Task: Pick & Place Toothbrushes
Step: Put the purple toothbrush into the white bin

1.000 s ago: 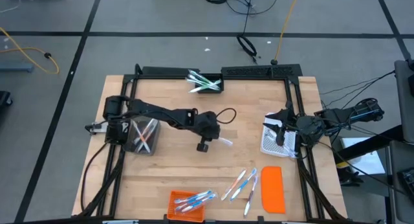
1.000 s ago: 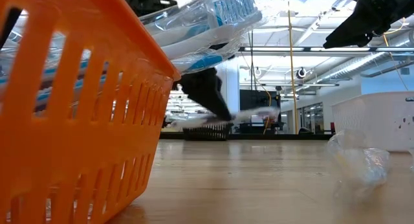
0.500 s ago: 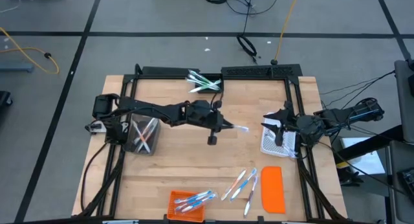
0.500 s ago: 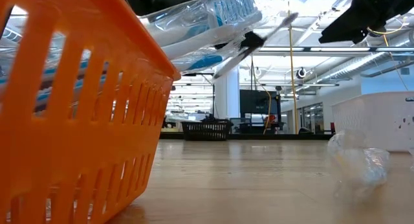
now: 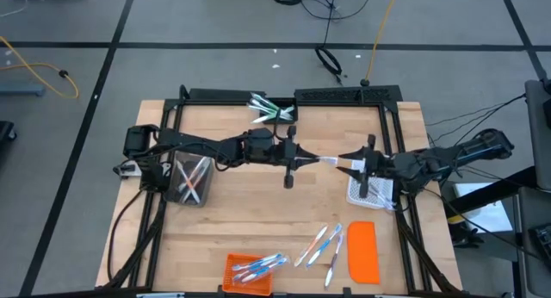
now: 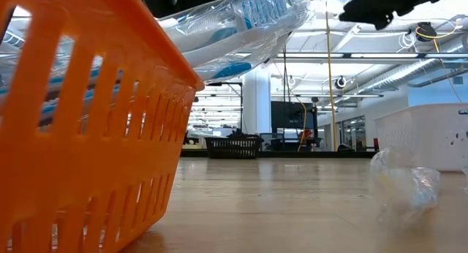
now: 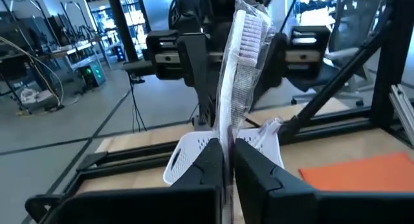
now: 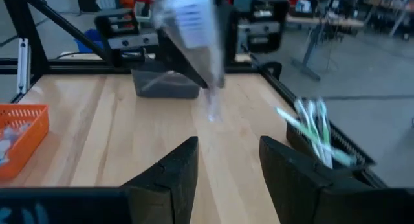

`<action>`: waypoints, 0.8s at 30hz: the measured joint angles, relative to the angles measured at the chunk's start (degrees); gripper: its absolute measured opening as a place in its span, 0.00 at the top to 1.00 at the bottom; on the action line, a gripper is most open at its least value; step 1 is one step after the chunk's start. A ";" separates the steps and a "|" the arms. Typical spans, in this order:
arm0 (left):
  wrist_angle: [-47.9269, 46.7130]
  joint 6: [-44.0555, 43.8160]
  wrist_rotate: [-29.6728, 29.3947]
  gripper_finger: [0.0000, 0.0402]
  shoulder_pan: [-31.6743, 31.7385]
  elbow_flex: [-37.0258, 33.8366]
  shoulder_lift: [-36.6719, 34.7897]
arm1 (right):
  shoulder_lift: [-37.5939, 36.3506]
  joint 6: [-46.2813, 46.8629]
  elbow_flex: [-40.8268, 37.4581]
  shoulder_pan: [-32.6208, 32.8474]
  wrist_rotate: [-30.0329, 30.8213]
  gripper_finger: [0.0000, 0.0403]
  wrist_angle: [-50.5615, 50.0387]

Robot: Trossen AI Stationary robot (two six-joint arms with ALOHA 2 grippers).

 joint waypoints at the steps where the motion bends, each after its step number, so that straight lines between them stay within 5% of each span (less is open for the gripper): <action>1: 0.38 -0.14 0.00 0.95 0.00 0.00 0.00 | 0.93 -0.97 0.00 0.00 -0.02 0.61 1.52; 11: 1.73 -0.25 0.00 0.99 0.00 0.00 0.00 | 9.25 -10.94 0.00 0.00 -1.56 0.61 18.60; 18: 1.75 -0.28 -0.03 0.93 0.00 0.00 0.00 | 11.73 -15.46 0.00 0.00 -1.43 0.61 25.20; 24: 1.56 -0.28 -0.07 0.98 -0.02 0.00 0.00 | 13.91 -16.53 0.00 -0.93 -1.36 0.61 28.58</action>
